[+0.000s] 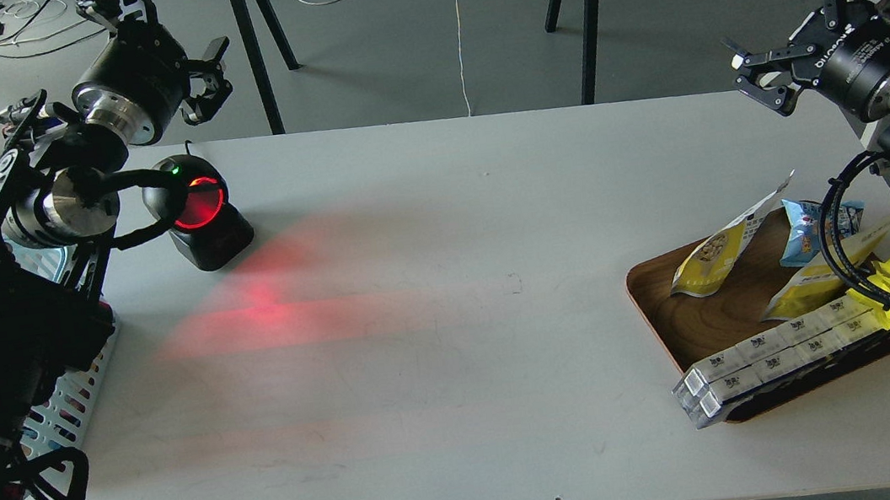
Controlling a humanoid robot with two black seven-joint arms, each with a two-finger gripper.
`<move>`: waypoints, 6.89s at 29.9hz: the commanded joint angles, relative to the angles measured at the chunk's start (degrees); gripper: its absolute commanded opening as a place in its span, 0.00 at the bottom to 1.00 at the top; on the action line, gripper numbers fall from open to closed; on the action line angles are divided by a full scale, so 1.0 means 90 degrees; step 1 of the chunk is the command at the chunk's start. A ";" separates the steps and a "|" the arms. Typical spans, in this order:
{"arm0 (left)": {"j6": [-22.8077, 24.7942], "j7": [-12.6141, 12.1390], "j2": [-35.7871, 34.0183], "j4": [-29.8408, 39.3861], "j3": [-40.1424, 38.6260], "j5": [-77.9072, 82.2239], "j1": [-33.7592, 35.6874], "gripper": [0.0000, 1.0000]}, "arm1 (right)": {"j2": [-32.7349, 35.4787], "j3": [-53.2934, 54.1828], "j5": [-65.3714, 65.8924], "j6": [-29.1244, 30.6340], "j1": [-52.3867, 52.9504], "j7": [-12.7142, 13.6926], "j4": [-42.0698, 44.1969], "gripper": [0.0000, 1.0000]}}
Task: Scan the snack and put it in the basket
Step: 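Raise the right gripper and move it toward the wooden tray, then lower the right gripper onto the yellow snack packet in the tray and grasp, then lift the yellow snack packet and carry it toward the table center, then set the yellow packet upright on the table and open the right gripper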
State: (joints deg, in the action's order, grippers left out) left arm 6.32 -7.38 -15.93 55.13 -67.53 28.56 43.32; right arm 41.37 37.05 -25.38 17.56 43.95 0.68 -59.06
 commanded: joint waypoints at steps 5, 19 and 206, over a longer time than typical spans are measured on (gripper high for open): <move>0.0010 -0.0020 -0.0017 -0.0041 -0.0016 -0.0009 0.0001 1.00 | -0.0007 -0.0015 0.0017 0.0002 0.0058 0.0003 -0.0010 0.98; 0.0215 -0.0108 -0.0056 -0.0061 -0.0007 -0.0224 0.0050 1.00 | 0.0081 0.0053 0.0008 -0.0037 0.0067 -0.0017 -0.0078 0.99; 0.0147 0.0263 -0.0388 0.0017 0.0013 -0.0175 -0.0145 1.00 | -0.3493 -0.4869 -0.0227 -0.5062 0.4559 0.1429 -0.3017 0.01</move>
State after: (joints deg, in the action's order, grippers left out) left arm 7.61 -5.01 -19.35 55.31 -67.41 26.98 42.20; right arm 10.02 -6.52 -27.52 -28.00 84.72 13.48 -86.26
